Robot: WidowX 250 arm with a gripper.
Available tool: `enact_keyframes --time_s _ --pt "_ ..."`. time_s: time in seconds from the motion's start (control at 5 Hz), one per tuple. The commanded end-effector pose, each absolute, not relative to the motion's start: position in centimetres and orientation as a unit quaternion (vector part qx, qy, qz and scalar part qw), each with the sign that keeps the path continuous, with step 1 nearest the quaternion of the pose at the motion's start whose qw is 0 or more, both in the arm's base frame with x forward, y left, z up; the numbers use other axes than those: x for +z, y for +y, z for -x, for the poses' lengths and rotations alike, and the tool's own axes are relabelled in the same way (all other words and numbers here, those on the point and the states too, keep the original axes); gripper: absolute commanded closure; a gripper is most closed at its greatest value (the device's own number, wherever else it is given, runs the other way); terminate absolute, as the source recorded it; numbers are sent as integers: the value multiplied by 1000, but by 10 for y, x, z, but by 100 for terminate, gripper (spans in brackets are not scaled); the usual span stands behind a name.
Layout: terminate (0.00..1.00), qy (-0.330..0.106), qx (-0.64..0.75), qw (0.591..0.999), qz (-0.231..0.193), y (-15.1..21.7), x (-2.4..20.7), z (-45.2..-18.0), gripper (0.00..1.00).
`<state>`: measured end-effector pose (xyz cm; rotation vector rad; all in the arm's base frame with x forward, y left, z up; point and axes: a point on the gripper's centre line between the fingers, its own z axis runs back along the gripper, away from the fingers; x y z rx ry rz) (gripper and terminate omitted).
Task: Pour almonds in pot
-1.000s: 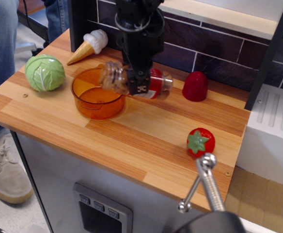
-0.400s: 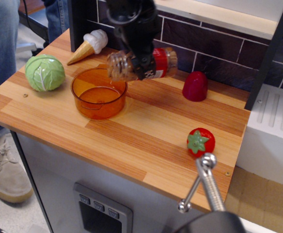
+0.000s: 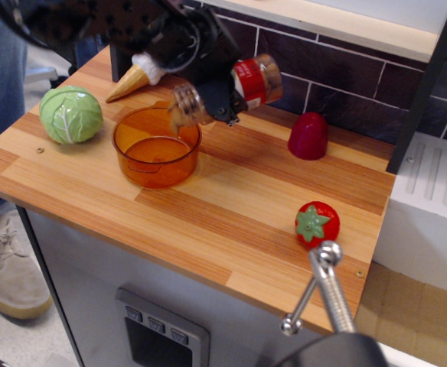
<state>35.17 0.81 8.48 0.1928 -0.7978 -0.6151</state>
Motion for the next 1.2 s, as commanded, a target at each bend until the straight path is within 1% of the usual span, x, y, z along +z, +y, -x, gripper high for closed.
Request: enact_keyframes --time_s 0.0,0.2,0.4,0.6,0.8,1.0 --pt "0 -446 -237 856 -109 13 102 -362 100" --pt "0 -436 -236 862 -106 12 106 -357 100" --pt "0 -421 -242 868 -107 10 105 -356 100" --pt "0 -421 -237 870 -101 9 109 -353 100" --pt "0 -417 -224 875 -101 10 110 -355 100" --pt "100 -408 -224 878 -108 9 109 -356 100"
